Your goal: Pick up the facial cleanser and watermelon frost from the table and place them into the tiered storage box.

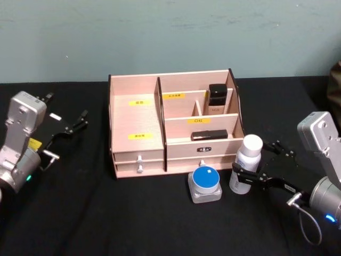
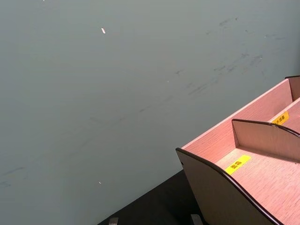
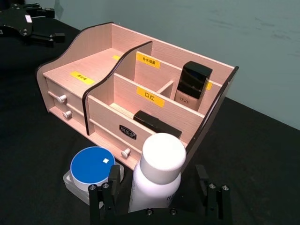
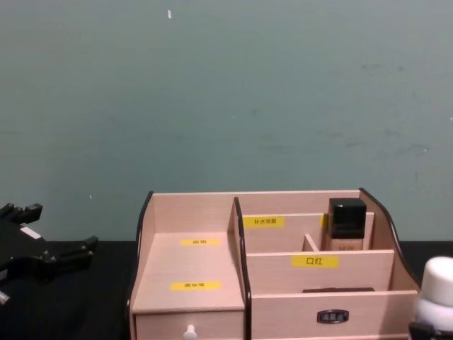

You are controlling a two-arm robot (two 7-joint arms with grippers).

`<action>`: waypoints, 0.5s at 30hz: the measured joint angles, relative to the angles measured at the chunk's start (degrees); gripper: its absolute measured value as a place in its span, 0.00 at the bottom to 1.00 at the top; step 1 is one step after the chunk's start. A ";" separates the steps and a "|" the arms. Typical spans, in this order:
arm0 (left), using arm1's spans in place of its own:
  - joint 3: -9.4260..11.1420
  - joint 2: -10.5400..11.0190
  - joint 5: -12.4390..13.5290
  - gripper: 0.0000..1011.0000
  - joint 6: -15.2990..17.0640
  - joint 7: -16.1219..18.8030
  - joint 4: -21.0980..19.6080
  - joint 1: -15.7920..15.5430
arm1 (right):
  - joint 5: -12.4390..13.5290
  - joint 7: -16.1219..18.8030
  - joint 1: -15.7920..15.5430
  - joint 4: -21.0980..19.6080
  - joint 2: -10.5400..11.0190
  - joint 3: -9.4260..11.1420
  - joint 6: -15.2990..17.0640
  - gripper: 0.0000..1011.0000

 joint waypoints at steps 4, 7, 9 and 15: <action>0.00 0.00 0.00 0.99 0.00 0.00 0.00 0.00 | -0.12 0.10 0.11 0.08 -0.13 -0.02 0.21 0.99; 0.00 0.00 0.00 0.99 0.00 0.00 0.00 0.00 | -0.11 0.07 0.06 0.04 -0.06 -0.02 0.18 0.99; 0.00 0.00 0.00 0.99 0.00 0.00 0.00 0.00 | -0.08 0.05 0.03 0.02 -0.03 -0.02 0.15 0.99; 0.00 0.00 0.00 0.99 0.00 0.00 0.00 0.00 | -0.04 0.00 -0.02 -0.04 0.04 0.00 0.08 0.95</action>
